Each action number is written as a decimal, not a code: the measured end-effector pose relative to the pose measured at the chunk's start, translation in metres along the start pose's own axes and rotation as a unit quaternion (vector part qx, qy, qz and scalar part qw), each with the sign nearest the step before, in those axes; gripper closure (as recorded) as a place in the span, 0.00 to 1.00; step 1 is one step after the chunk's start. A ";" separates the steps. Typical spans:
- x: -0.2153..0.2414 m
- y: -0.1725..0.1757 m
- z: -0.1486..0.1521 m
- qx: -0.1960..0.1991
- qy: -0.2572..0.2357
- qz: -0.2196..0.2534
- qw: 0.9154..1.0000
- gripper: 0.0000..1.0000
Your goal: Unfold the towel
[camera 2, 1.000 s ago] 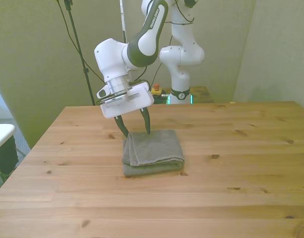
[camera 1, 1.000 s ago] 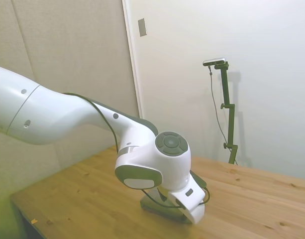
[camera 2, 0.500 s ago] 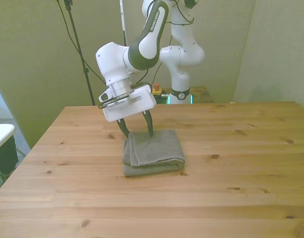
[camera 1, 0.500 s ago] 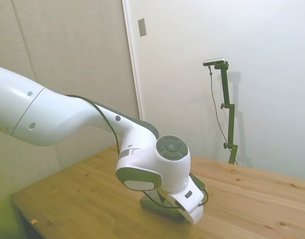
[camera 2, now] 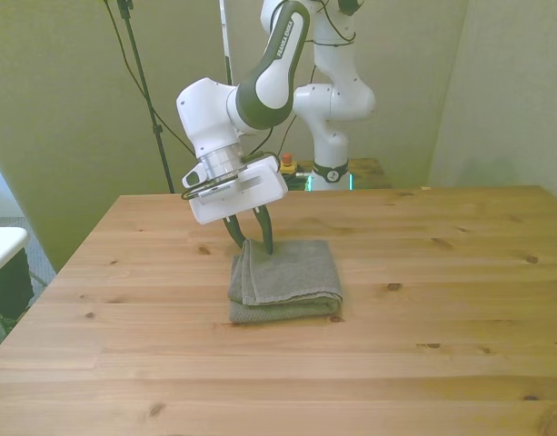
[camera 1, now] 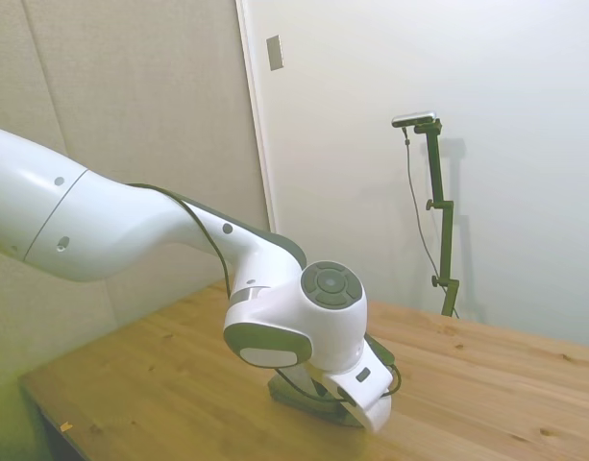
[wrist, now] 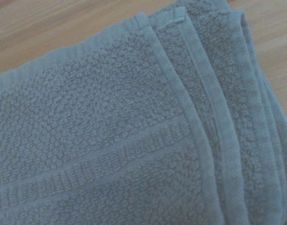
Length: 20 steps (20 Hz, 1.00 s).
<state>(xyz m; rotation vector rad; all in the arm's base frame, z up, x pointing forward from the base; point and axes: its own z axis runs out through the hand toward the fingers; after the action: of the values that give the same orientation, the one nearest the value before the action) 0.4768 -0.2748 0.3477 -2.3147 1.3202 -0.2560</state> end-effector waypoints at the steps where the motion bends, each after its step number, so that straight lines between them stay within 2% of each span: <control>1: 0.000 0.000 0.000 0.000 0.000 0.000 1.000 1.00; 16: -0.013 0.002 -0.018 0.012 0.005 -0.002 1.000 1.00; 20: -0.022 -0.019 -0.027 0.021 0.011 -0.023 0.999 1.00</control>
<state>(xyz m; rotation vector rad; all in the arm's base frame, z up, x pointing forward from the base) 0.4696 -0.2554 0.3825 -2.3162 1.2605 -0.3210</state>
